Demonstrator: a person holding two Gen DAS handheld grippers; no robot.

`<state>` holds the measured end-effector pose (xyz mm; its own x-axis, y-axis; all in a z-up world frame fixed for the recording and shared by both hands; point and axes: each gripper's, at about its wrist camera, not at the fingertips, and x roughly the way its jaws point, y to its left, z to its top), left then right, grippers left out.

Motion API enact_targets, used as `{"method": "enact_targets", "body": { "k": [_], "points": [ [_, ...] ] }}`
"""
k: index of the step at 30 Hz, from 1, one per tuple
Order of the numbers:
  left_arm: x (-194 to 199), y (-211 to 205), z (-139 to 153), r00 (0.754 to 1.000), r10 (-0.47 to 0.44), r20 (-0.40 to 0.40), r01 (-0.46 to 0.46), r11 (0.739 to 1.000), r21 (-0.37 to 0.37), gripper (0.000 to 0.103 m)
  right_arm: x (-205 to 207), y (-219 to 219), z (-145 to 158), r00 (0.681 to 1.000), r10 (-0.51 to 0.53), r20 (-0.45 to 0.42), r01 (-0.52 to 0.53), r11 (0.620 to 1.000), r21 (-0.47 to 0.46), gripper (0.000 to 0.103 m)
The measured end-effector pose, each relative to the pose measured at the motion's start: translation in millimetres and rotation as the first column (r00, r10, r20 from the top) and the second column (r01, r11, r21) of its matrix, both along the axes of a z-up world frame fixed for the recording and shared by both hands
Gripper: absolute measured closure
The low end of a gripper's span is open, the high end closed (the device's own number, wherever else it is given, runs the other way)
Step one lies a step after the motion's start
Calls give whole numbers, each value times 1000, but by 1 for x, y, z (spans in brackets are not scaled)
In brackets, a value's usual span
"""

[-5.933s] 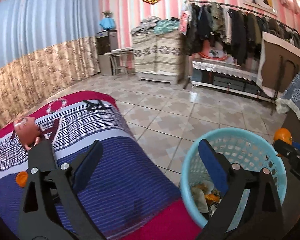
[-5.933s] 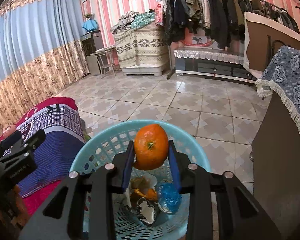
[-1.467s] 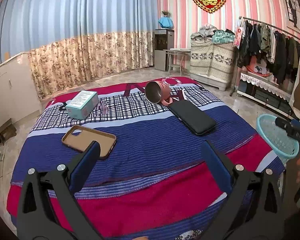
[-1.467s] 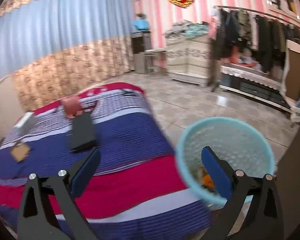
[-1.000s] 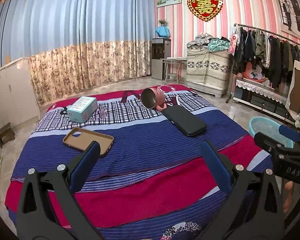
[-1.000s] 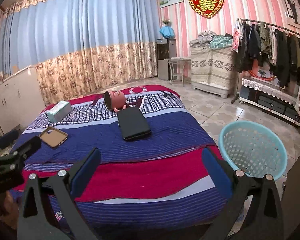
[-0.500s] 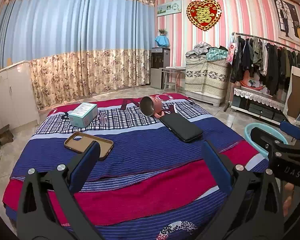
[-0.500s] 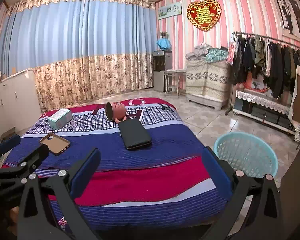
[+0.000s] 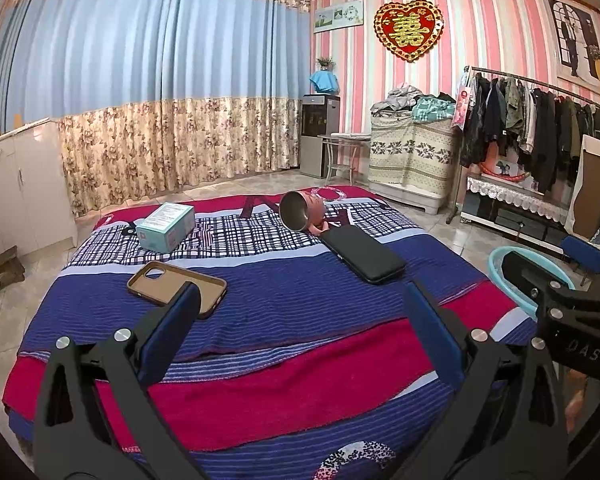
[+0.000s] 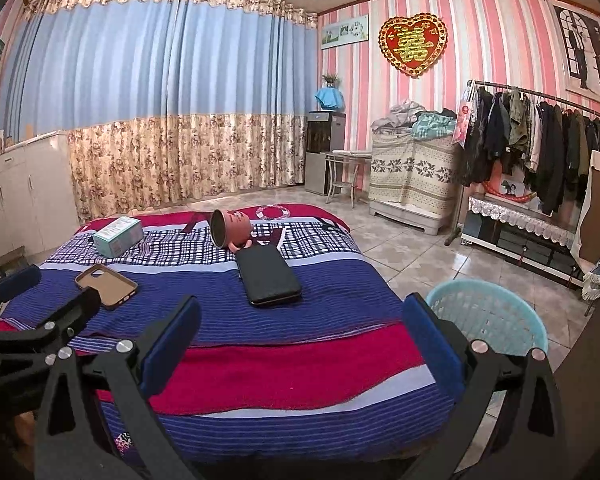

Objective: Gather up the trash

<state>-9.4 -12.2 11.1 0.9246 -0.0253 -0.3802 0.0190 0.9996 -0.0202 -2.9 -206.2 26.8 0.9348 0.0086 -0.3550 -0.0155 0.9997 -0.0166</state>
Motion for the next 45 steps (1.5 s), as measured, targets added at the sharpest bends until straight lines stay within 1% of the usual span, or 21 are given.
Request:
{"method": "enact_targets", "body": {
  "k": [8, 24, 36, 45],
  "points": [
    [1, 2, -1, 1000, 6, 2, -6, 1000, -2, 5, 2, -4, -1, 1000, -7, 3, 7, 1000, 14, 5],
    [-3, 9, 5, 999, 19, 44, -19, 1000, 0, 5, 3, -6, -2, 1000, -7, 21, 7, 999, 33, 5],
    [-3, 8, 5, 999, 18, 48, -18, 1000, 1, 5, 4, -6, -3, 1000, -5, 24, 4, 999, 37, 5],
    [-4, 10, 11, 998, 21, 56, -21, 1000, 4, 5, 5, -7, -2, 1000, -6, 27, 5, 999, 41, 5]
  ]
}}
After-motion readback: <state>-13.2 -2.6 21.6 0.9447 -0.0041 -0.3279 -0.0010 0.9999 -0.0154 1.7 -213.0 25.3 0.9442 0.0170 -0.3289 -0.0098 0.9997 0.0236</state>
